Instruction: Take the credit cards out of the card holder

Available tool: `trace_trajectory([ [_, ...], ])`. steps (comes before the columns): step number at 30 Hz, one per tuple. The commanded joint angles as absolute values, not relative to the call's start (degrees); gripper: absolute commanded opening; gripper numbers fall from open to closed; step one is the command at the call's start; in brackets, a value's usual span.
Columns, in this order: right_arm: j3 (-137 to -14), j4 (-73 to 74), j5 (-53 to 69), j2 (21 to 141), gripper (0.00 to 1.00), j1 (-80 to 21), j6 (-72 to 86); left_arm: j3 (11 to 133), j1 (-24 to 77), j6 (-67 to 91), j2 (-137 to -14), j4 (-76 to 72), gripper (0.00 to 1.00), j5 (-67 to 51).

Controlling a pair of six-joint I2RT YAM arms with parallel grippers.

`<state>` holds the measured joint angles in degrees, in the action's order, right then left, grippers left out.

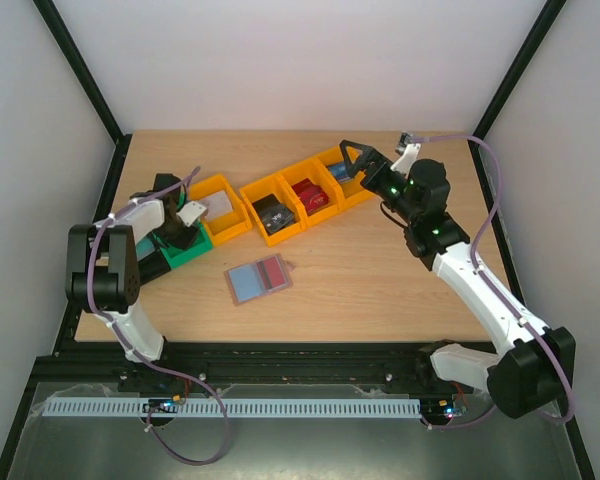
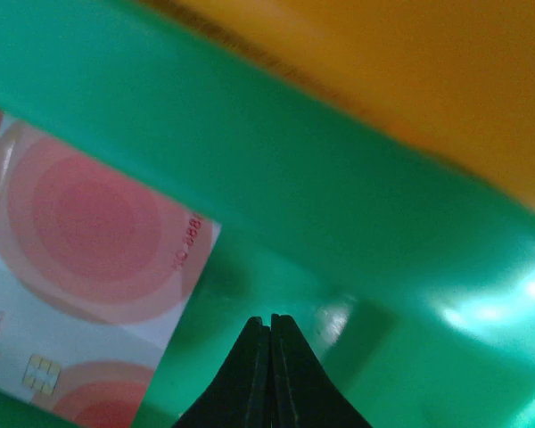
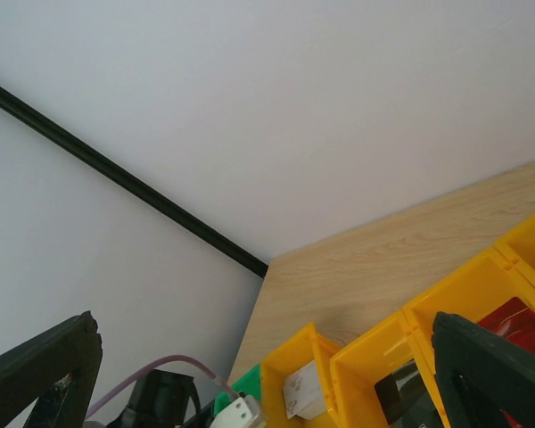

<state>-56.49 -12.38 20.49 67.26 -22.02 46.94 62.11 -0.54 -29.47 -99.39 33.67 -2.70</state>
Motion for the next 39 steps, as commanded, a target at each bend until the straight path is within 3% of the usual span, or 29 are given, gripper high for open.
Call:
trace_trajectory([
  [1,-56.29,-11.44,19.09,65.55,0.99,-21.73,46.37,62.34,-0.35,-28.04,-102.56,31.51,0.02,0.74],
  [20,-56.15,-10.45,18.2,64.9,0.99,-21.73,45.54,62.62,-2.39,-27.51,-103.45,24.4,0.02,6.38],
  [26,-56.13,-6.8,21.1,66.11,0.99,-21.73,43.98,63.47,-2.14,-26.57,-94.18,27.34,0.02,-7.94],
  [32,-55.11,-1.45,27.83,69.9,0.9,-23.39,42.78,63.47,-2.11,-20.93,-84.8,27.63,0.22,-14.33],
  [35,-55.16,3.2,24.41,72.72,0.88,-28.03,39.91,63.34,-1.81,-15.75,-79.88,27.93,0.28,-17.73],
  [39,-55.36,8.5,17.73,77.0,0.85,-36.06,37.15,59.11,1.48,-10.08,-71.64,28.18,0.43,-23.57],
])
